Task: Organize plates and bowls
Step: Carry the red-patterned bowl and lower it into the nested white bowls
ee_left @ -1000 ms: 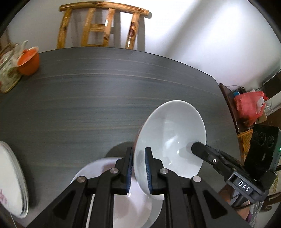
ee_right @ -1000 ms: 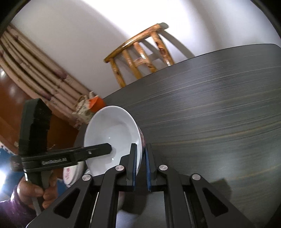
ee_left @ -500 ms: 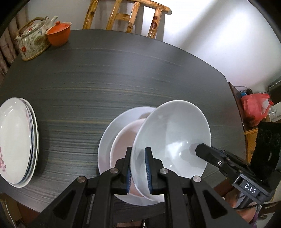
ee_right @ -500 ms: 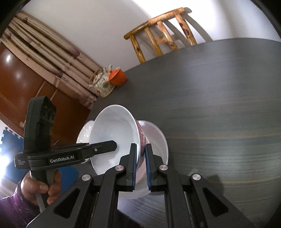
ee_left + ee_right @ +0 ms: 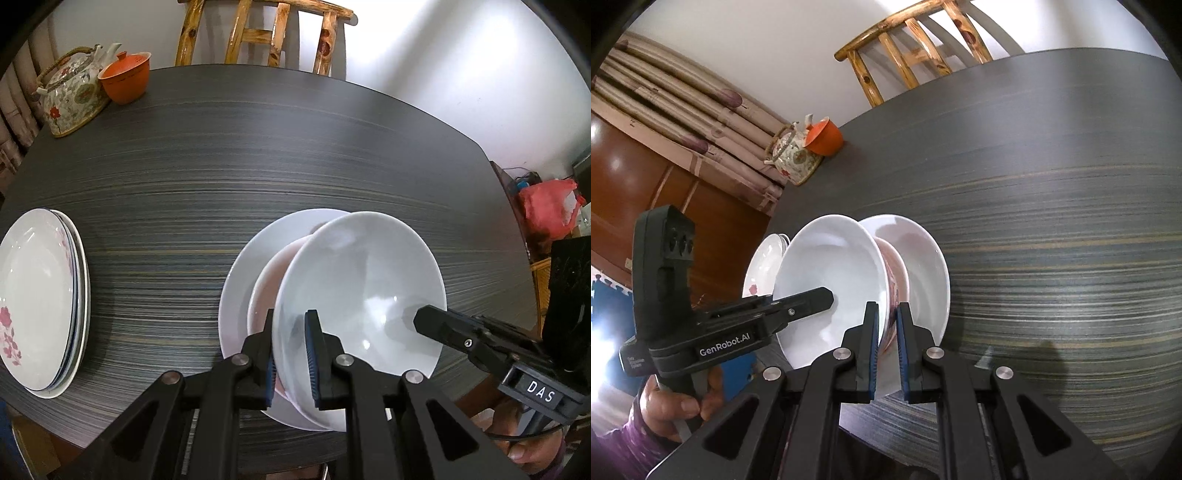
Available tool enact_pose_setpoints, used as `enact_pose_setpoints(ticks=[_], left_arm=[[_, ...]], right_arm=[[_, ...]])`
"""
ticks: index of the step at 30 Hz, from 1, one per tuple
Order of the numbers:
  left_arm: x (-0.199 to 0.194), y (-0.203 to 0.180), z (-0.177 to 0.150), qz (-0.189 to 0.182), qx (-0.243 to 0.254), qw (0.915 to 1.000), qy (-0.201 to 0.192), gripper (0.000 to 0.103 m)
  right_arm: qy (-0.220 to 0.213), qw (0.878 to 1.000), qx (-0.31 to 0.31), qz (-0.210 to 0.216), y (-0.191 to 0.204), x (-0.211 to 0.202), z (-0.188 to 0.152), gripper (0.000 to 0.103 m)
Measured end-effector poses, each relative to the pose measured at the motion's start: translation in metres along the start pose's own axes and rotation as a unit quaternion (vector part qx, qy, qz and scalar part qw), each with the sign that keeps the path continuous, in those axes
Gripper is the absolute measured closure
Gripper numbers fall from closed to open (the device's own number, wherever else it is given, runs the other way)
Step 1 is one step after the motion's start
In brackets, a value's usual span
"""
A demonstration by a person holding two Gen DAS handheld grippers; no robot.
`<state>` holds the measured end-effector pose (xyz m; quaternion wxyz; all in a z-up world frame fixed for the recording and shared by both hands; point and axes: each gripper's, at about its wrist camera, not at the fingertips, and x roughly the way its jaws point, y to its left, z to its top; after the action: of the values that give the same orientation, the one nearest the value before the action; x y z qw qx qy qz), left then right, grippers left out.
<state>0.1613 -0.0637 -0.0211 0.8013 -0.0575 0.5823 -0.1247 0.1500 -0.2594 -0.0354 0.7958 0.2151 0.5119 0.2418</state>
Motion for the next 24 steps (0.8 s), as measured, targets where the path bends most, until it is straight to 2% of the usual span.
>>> enact_pose_setpoints(ticks=[24], left_arm=[[-0.002, -0.013, -0.003, 0.051, 0.050, 0.9974, -0.010, 0.087]], right_arm=[[0.008, 1.000, 0.010, -0.001, -0.002, 0.005, 0.002, 0.092]])
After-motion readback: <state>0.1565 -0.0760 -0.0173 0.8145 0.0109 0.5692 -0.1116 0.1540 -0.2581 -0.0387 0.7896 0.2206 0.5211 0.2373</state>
